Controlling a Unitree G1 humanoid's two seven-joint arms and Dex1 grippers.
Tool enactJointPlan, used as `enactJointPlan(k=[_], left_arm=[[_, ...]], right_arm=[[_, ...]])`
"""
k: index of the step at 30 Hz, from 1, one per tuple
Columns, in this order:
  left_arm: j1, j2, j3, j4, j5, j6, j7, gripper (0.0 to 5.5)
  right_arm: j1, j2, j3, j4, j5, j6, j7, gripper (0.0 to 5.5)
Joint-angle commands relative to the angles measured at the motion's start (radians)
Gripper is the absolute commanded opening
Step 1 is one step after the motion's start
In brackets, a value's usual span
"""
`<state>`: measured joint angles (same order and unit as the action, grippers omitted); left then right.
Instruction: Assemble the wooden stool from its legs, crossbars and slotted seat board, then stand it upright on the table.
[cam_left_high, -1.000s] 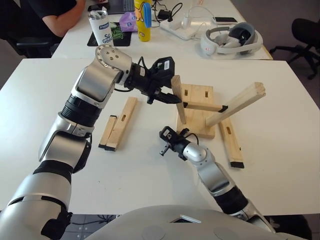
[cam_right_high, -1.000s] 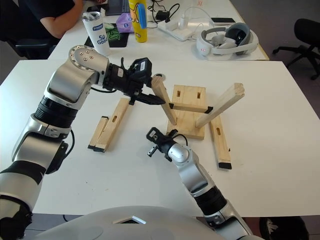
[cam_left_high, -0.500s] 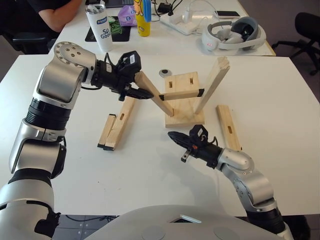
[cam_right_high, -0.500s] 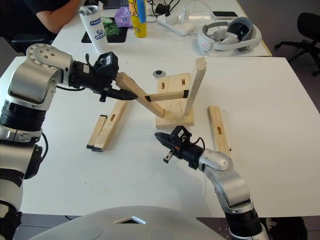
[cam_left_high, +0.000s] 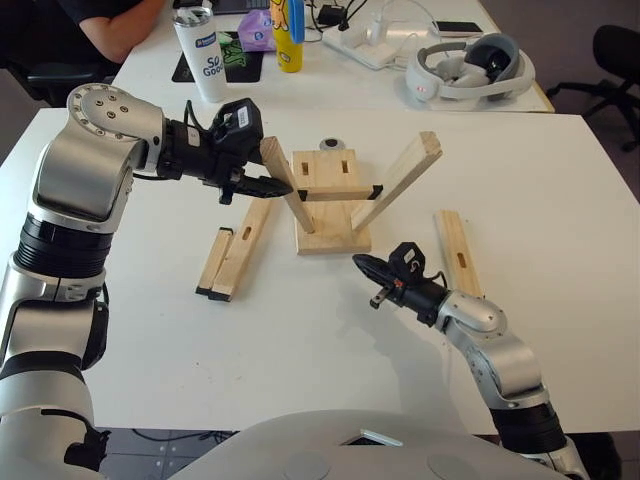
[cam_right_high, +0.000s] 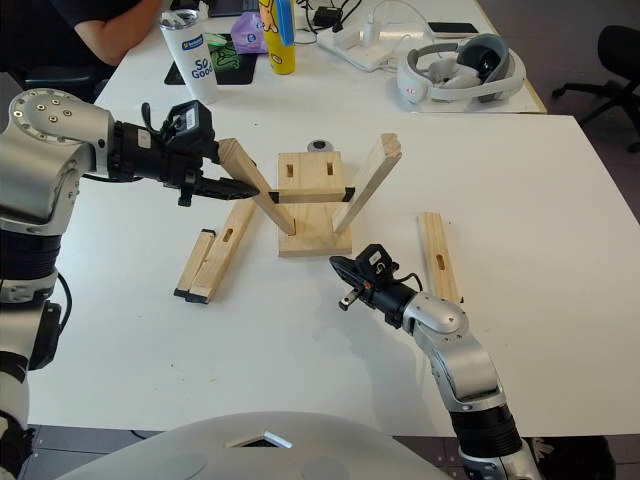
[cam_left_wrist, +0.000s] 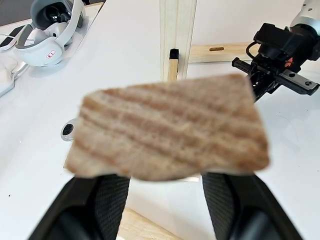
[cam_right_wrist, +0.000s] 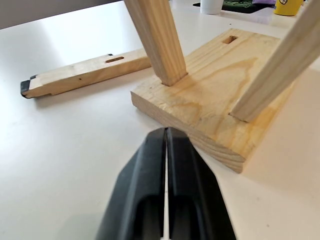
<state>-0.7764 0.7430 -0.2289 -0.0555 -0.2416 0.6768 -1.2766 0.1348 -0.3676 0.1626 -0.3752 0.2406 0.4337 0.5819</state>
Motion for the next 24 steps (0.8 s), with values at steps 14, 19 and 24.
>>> enactJointPlan(k=[14, 19, 24], left_arm=[[0.254, -0.044, 0.317, -0.08, -0.136, -0.029, 0.284, 3.79], [0.501, -0.181, 0.386, -0.27, -0.112, -0.016, 0.563, 3.79], [0.666, -0.346, 0.369, -0.407, -0.064, -0.057, 0.801, 3.79]], right_arm=[[-0.132, 0.116, 0.127, 0.174, -0.255, -0.006, -0.257, 0.0], [-0.106, 0.107, 0.177, 0.201, -0.326, 0.056, -0.28, 0.0], [-0.119, 0.125, 0.198, 0.215, -0.35, 0.09, -0.294, 0.0]])
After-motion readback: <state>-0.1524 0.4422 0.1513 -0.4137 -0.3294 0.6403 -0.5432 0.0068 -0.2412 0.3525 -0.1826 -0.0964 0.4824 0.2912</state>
